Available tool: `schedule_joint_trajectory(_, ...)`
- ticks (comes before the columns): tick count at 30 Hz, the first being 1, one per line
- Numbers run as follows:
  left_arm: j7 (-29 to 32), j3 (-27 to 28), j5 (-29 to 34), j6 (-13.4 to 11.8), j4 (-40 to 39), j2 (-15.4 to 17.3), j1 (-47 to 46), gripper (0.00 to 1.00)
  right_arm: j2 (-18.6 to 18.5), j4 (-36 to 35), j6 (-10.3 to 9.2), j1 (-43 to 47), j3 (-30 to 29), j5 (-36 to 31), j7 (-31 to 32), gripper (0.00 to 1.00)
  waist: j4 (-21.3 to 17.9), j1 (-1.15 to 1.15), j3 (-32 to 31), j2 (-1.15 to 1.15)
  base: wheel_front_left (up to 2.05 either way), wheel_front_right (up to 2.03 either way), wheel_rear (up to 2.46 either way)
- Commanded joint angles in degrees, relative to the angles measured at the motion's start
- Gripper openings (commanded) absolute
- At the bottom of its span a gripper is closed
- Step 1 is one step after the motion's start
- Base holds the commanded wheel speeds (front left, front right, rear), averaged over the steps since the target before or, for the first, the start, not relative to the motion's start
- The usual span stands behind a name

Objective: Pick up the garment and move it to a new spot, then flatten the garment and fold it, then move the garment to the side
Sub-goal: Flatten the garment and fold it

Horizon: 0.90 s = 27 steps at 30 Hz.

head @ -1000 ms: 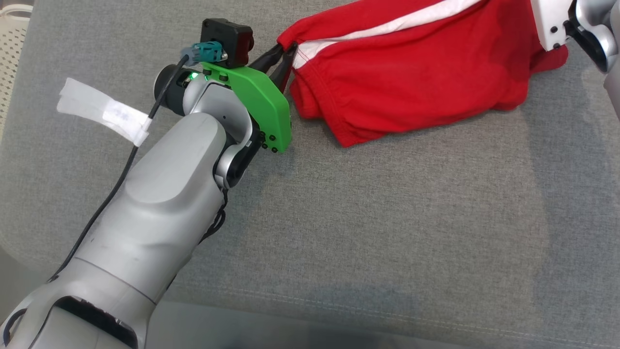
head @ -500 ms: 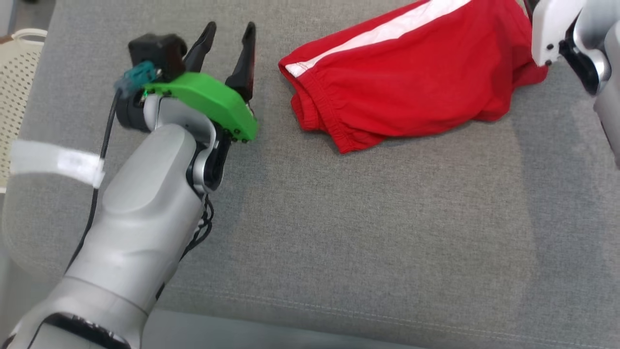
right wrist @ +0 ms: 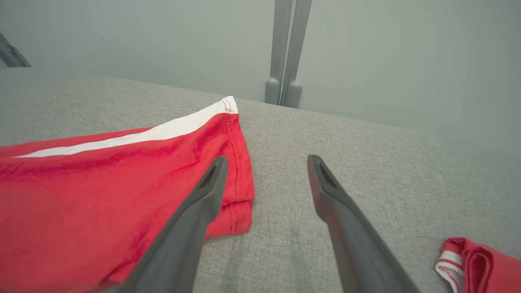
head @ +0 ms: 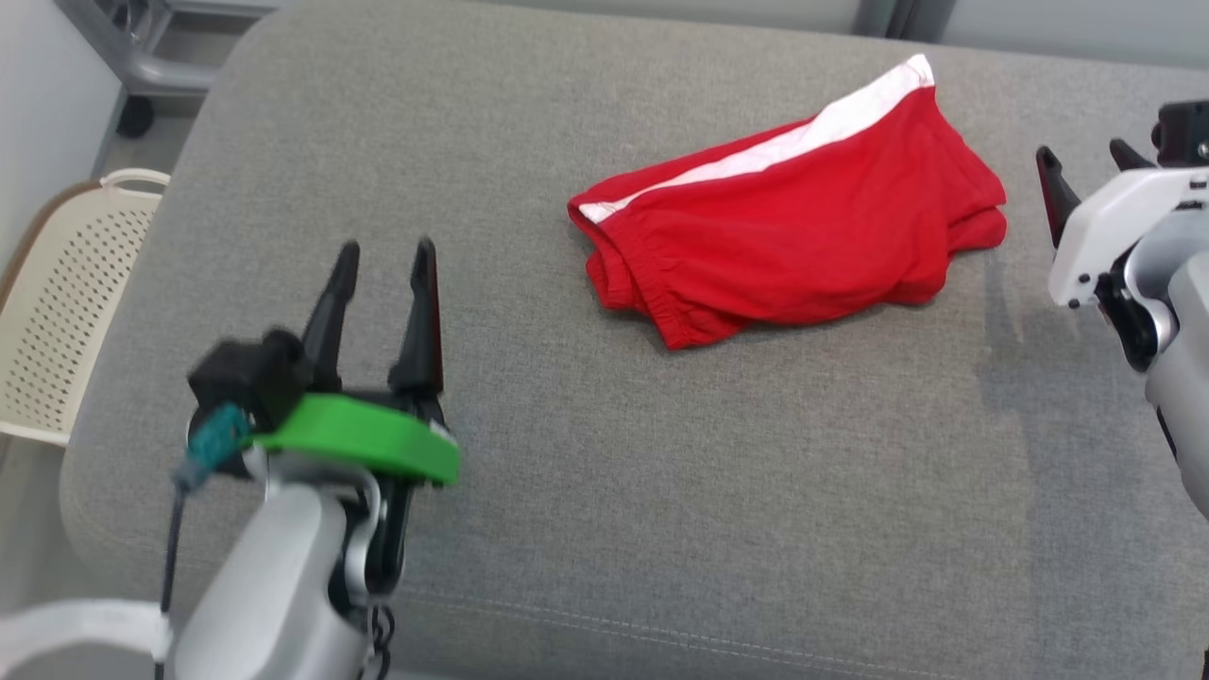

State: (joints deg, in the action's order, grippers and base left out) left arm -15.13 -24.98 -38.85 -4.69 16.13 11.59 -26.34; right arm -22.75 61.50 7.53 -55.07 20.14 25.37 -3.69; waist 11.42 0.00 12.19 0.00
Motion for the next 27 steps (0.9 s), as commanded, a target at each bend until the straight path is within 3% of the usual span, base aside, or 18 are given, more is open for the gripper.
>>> schedule_joint_trajectory(1,0.01,0.28,1.31,0.12,-1.25,0.38,1.93,1.00,-0.02,0.50,-0.09,0.85,-0.50,0.57,-0.60,1.00,0.88,0.00,-2.86,0.00,0.00,0.00,0.00)
schedule_joint_trajectory(5,0.01,1.47,6.80,0.66,-8.79,0.44,12.16,1.00,0.46,3.96,-0.09,2.59,-3.22,0.32,-2.31,1.00,1.73,0.00,-3.00,0.00,0.00,0.00,0.00)
schedule_joint_trajectory(12,-0.01,-0.19,11.60,1.83,-13.50,-0.20,20.37,1.00,0.03,9.63,-0.09,0.60,-7.23,-0.74,-3.28,1.00,3.68,0.00,-0.89,0.00,0.00,0.00,0.00)
schedule_joint_trajectory(27,-0.01,-0.42,14.14,4.58,-13.13,-3.17,19.40,1.00,-0.43,12.51,-0.09,-2.24,-16.15,-6.80,-0.46,1.00,7.42,0.00,5.38,0.00,0.00,0.00,0.00)
